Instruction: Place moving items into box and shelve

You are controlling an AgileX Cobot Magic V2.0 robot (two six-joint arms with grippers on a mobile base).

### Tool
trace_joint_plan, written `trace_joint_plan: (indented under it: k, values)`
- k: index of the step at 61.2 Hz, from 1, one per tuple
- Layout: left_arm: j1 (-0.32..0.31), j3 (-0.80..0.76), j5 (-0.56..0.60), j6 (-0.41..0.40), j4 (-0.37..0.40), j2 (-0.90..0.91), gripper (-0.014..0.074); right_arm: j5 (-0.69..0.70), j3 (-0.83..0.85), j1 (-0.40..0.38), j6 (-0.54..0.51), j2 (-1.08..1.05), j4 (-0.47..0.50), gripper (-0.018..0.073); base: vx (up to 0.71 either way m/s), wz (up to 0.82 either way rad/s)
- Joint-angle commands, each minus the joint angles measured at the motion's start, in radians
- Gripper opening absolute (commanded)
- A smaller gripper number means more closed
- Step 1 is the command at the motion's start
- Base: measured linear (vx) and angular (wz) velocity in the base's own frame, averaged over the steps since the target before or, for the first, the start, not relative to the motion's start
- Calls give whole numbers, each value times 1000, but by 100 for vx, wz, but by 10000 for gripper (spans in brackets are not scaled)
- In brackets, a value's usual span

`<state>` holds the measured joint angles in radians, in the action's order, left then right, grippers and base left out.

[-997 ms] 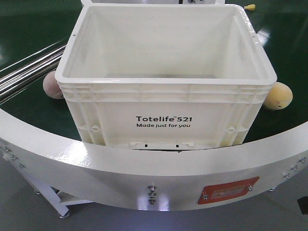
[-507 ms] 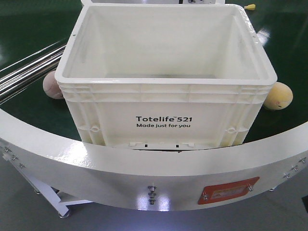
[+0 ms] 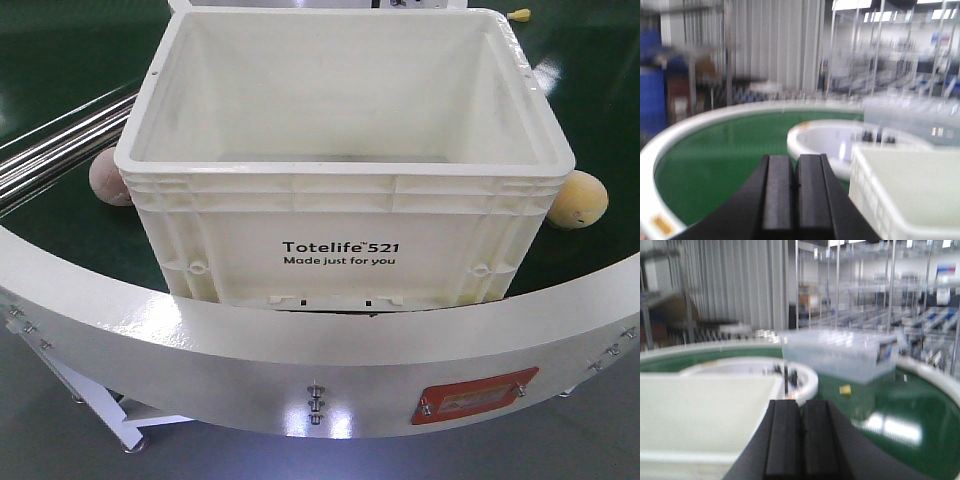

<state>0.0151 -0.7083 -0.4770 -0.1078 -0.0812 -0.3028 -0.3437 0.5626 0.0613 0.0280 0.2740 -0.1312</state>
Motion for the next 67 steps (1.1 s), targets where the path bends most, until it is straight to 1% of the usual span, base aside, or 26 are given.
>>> trace_joint_plan:
  k: [1, 14, 23, 28, 32, 37, 40, 46, 49, 52, 56, 59, 62, 67]
  values:
    - [-1, -45, -69, 0, 6, -77, -22, -27, 46, 0, -3, 83, -1, -15, 0, 0]
    - [-1, -18, -266, 0, 7, -177, -22, -231, 41, 0, 10, 220, 4, -15, 0, 0]
    - [-1, -18, -290, -1, 7, -209, -17, -266, 41, 0, 11, 289, -4, -8, 0, 0]
    - [-1, -18, -304, -1, 7, -220, 25, -267, 41, 0, 17, 322, -4, 28, 0, 0]
    - [-1, -18, -309, 0, 7, -228, 95, -267, 41, 0, 33, 351, -4, 100, 0, 0]
    - [-1, -18, -309, 1, 7, -230, 228, -268, 41, 0, 45, 388, -4, 221, 0, 0]
    - [-1, -18, -306, 8, 7, -230, 320, -269, 42, 0, 53, 413, -4, 319, 0, 0]
    - [-1, -18, -303, 29, 7, -230, 468, -274, 44, 0, 60, 459, -4, 501, 0, 0]
    - [-1, -18, -304, 37, 7, -230, 519, -279, 44, -1, 61, 482, -4, 580, 0, 0]
    - [-1, -18, -305, 51, 7, -230, 556, -284, 44, -1, 64, 500, -5, 634, 0, 0]
    - [-1, -18, -309, 72, 9, -230, 587, -294, 45, -1, 93, 526, -32, 674, 0, 0]
    - [-6, -18, -311, 78, 28, -230, 592, -305, 52, -3, 133, 552, -71, 678, 0, 0]
    - [-24, -18, -313, 97, 52, -230, 591, -329, 71, -15, 178, 577, -111, 674, 0, 0]
    - [-71, -18, -314, 147, 98, -230, 591, -350, 114, -61, 186, 632, -126, 672, 0, 0]
